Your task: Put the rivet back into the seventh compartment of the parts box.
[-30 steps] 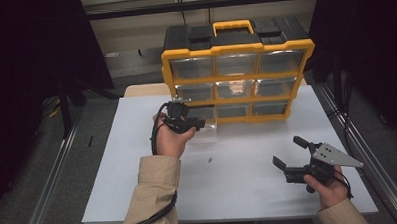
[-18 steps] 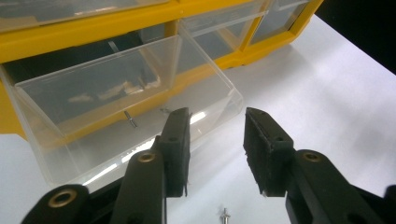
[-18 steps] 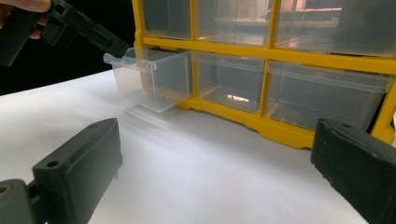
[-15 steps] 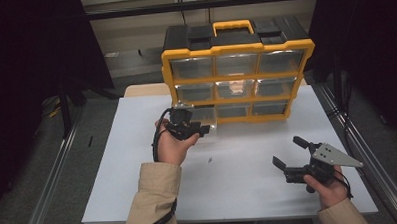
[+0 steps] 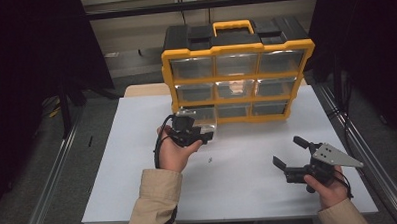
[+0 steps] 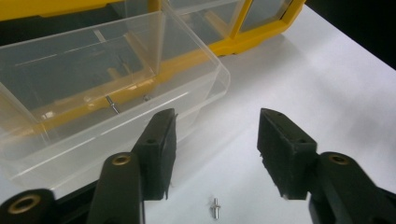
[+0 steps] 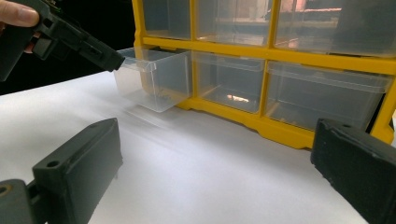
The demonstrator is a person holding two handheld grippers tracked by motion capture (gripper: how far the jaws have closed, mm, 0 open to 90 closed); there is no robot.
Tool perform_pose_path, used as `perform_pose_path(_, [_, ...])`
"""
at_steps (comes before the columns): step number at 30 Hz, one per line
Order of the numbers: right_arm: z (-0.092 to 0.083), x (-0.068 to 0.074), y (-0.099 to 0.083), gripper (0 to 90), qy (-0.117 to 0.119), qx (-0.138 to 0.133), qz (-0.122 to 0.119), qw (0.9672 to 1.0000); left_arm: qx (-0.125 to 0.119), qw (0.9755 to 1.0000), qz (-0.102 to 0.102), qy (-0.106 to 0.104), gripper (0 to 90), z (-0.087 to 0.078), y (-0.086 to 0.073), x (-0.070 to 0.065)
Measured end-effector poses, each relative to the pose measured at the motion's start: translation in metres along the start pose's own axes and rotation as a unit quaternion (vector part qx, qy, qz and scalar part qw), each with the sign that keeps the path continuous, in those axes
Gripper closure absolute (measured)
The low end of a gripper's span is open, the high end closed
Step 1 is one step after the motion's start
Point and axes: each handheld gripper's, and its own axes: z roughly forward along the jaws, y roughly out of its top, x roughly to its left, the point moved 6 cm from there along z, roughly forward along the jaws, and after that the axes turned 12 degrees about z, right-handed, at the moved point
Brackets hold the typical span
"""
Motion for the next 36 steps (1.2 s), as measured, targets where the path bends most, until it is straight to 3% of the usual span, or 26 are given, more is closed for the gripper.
perform_pose_path(1, [0.0, 0.0, 0.0, 1.6, 0.002, 0.0, 0.0, 1.0, -0.003, 1.0, -0.008, 0.003, 43.9, 0.001, 0.0, -0.001])
perform_pose_path(4, [0.0, 0.0, 0.0, 1.6, 0.002, 0.0, 0.0, 1.0, 0.005, 1.0, 0.0, 0.002, 41.8, 0.001, -0.004, -0.001])
perform_pose_path(9, [-0.001, -0.001, 0.0, 1.6, 0.004, 0.001, -0.008, 1.0, 0.004, 0.9999, -0.011, 0.005, 37.6, 0.004, -0.008, -0.003])
perform_pose_path(12, [0.0, 0.0, 0.0, 1.6, 0.004, 0.0, -0.004, 1.0, 0.009, 0.9999, -0.003, 0.005, 34.1, 0.005, -0.012, -0.003])
perform_pose_path(13, [-0.001, 0.0, 0.0, 1.6, 0.004, 0.0, -0.004, 1.0, 0.001, 0.9999, -0.01, 0.005, 32.9, 0.006, -0.012, -0.004])
perform_pose_path(16, [0.0, 0.0, 0.0, 1.6, 0.004, 0.0, -0.004, 1.0, 0.008, 0.9999, -0.01, 0.007, 29.9, 0.009, -0.017, -0.005])
perform_pose_path(24, [0.0, 0.0, 0.0, 1.6, 0.002, -0.001, -0.002, 1.0, 0.029, 0.9995, 0.011, 0.004, 21.6, 0.013, -0.028, -0.008])
perform_pose_path(36, [0.0, 0.0, 0.0, 1.6, 0.004, 0.001, -0.006, 1.0, 0.038, 0.9992, 0.014, 0.006, 17.0, 0.019, -0.04, -0.012])
